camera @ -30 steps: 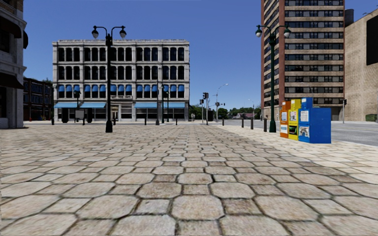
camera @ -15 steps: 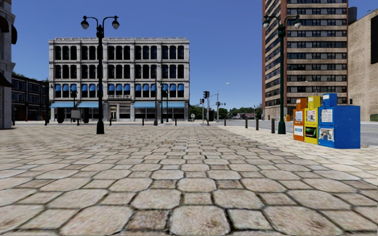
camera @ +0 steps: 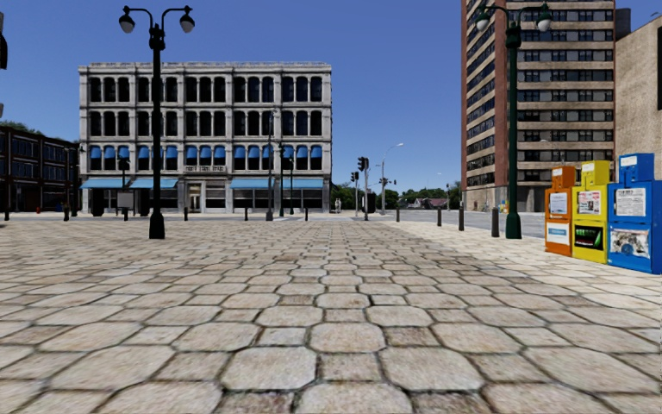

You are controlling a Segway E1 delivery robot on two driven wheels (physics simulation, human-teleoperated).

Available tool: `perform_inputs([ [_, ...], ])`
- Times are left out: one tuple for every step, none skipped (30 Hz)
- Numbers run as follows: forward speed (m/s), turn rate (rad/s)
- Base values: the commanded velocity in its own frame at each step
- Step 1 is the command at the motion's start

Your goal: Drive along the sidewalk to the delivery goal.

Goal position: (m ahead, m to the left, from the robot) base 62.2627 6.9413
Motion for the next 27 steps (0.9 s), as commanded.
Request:
perform_inputs([
  [2.00,-0.01],
  [2.00,-0.01],
  [2.00,-0.01],
  [2.00,-0.01],
  [2.00,-0.01],
  [2.00,-0.01],
  [2.00,-0.01],
  [2.00,-0.01],
  [2.00,-0.01],
  [2.00,-0.01],
  [2.00,-0.01],
  [2.00,-0.01],
  [2.00,-0.01],
  [2.00,-0.01],
  [2.00,-0.01],
  [2.00,-0.01],
  [2.00,-0.01],
  [2.00,-0.01],
  [2.00,-0.01],
  [2.00,-0.01],
  [2.00,-0.01],
  [2.00,-0.01],
  [2.00,-0.01],
  [2.00,-0.01],
  [2.00,-0.01],
  [2.00,-0.01],
  [2.00,-0.01],
])
